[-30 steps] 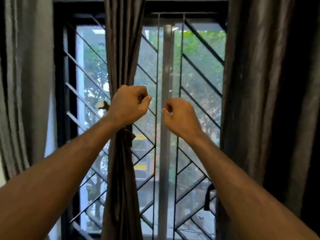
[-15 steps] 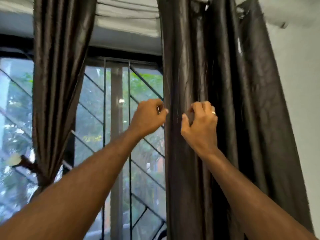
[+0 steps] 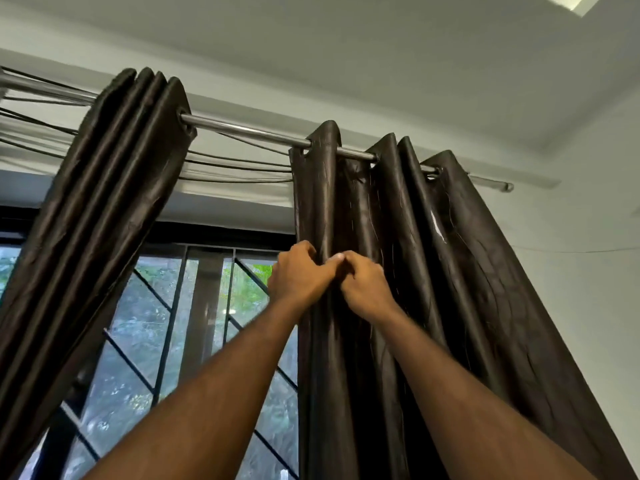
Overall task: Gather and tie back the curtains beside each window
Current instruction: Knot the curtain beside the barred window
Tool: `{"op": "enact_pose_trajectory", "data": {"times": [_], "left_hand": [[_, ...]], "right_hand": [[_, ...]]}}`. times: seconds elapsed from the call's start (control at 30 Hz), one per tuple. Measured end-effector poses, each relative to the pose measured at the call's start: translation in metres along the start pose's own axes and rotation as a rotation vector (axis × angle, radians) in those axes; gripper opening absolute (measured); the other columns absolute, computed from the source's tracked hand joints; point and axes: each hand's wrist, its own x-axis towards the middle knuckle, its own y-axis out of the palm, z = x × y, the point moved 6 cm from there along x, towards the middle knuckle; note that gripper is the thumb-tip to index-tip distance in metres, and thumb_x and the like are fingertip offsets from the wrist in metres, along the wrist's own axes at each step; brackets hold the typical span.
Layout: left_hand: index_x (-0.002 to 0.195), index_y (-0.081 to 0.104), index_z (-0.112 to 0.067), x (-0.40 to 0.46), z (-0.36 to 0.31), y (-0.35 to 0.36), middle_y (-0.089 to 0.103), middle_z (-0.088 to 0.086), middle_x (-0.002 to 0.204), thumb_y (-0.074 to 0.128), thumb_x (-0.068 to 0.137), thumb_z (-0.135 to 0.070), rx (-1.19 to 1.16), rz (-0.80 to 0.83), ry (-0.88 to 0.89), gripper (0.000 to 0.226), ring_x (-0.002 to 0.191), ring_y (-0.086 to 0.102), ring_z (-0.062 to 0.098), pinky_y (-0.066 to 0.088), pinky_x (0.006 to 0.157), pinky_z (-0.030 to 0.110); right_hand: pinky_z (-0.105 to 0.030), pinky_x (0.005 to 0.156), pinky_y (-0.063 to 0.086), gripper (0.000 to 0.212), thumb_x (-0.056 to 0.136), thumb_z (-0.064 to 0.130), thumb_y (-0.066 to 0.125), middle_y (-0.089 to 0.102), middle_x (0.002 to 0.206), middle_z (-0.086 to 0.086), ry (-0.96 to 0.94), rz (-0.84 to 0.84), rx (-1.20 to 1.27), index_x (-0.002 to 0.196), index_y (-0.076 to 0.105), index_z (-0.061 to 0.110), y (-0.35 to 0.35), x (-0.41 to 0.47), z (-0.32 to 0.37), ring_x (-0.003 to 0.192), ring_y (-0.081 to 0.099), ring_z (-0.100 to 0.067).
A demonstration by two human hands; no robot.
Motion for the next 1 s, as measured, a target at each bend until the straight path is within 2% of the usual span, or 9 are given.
{"op": "enact_pose_trajectory", "data": {"times": [0.1, 0.17, 0.3, 0.43, 0.53, 0.63, 0.73, 0.87, 1.0], "left_hand": [[0.088, 0.065, -0.02, 0.0, -0.014, 0.011, 0.066, 0.004, 0.085, 0.069, 0.08, -0.058, 0.097, -0.099, -0.019, 0.039, 0.084, 0.064, 0.03, 0.05, 0.066, 0.034], [0.092, 0.069, -0.015, -0.002, -0.015, 0.018, 0.068, 0.011, 0.09, 0.07, 0.084, -0.04, 0.173, -0.121, -0.022, 0.026, 0.089, 0.066, 0.036, 0.052, 0.07, 0.038], [0.096, 0.074, -0.009, 0.002, 0.03, -0.002, 0.068, 0.019, 0.086, 0.066, 0.087, -0.022, 0.246, -0.225, -0.117, 0.018, 0.082, 0.066, 0.04, 0.05, 0.068, 0.037], [0.094, 0.075, -0.011, 0.01, 0.06, -0.031, 0.064, 0.017, 0.081, 0.07, 0.086, -0.022, 0.314, -0.336, -0.215, 0.015, 0.079, 0.064, 0.038, 0.053, 0.07, 0.039], [0.086, 0.075, -0.01, 0.009, 0.051, -0.02, 0.063, 0.012, 0.073, 0.07, 0.081, -0.027, 0.222, -0.339, -0.195, 0.018, 0.079, 0.067, 0.037, 0.052, 0.068, 0.036], [0.075, 0.071, -0.007, 0.0, 0.025, 0.013, 0.067, 0.012, 0.069, 0.072, 0.084, -0.029, 0.152, -0.247, -0.04, 0.024, 0.073, 0.066, 0.033, 0.051, 0.065, 0.035], [0.077, 0.068, -0.014, -0.005, 0.001, 0.028, 0.064, 0.001, 0.068, 0.072, 0.088, -0.036, 0.127, -0.277, 0.027, 0.025, 0.067, 0.061, 0.024, 0.046, 0.061, 0.032], [0.073, 0.061, -0.013, -0.002, -0.007, 0.021, 0.062, 0.002, 0.065, 0.067, 0.092, -0.04, 0.087, -0.369, 0.054, 0.034, 0.062, 0.058, 0.022, 0.043, 0.056, 0.033], [0.065, 0.058, -0.009, -0.002, -0.005, 0.012, 0.056, 0.004, 0.055, 0.061, 0.095, -0.034, 0.078, -0.33, 0.123, 0.039, 0.055, 0.055, 0.026, 0.039, 0.052, 0.034]], "right_hand": [[-0.029, 0.08, 0.059, 0.045, 0.089, -0.008, 0.049, 0.07, 0.101, 0.005, -0.003, 0.059, 0.066, 0.113, 0.069, 0.024, 0.003, 0.012, -0.014, 0.096, 0.068, -0.014], [-0.024, 0.081, 0.055, 0.039, 0.091, -0.003, 0.054, 0.069, 0.106, 0.004, 0.021, -0.027, 0.038, 0.116, 0.069, 0.022, -0.007, 0.016, -0.028, 0.1, 0.066, -0.013], [-0.038, 0.083, 0.05, 0.019, 0.087, 0.01, 0.06, 0.065, 0.108, -0.009, -0.091, -0.346, -0.25, 0.104, 0.066, 0.013, -0.046, 0.02, -0.049, 0.103, 0.061, -0.03], [-0.049, 0.095, 0.046, 0.051, 0.087, 0.042, 0.071, 0.052, 0.129, -0.014, 0.006, -0.407, -0.496, 0.125, 0.055, 0.012, -0.067, 0.025, -0.079, 0.12, 0.049, -0.035], [-0.053, 0.101, 0.045, 0.062, 0.09, 0.05, 0.066, 0.051, 0.134, -0.016, 0.068, -0.425, -0.36, 0.135, 0.046, 0.012, -0.075, 0.03, -0.096, 0.127, 0.049, -0.036], [-0.053, 0.105, 0.047, 0.054, 0.098, 0.046, 0.058, 0.063, 0.127, -0.01, 0.079, -0.306, -0.102, 0.139, 0.05, 0.012, -0.069, 0.035, -0.1, 0.122, 0.059, -0.031], [-0.045, 0.098, 0.054, 0.04, 0.103, 0.035, 0.055, 0.066, 0.122, -0.008, 0.029, -0.333, -0.075, 0.134, 0.056, 0.01, -0.069, 0.031, -0.09, 0.114, 0.064, -0.026], [-0.033, 0.084, 0.056, 0.03, 0.105, 0.027, 0.053, 0.067, 0.117, -0.006, 0.062, -0.388, -0.061, 0.13, 0.061, 0.01, -0.074, 0.028, -0.088, 0.104, 0.066, -0.021], [-0.021, 0.06, 0.04, 0.019, 0.103, 0.016, 0.054, 0.065, 0.084, 0.001, 0.061, -0.263, -0.014, 0.095, 0.072, 0.014, -0.055, 0.032, -0.072, 0.075, 0.062, -0.014]]}}
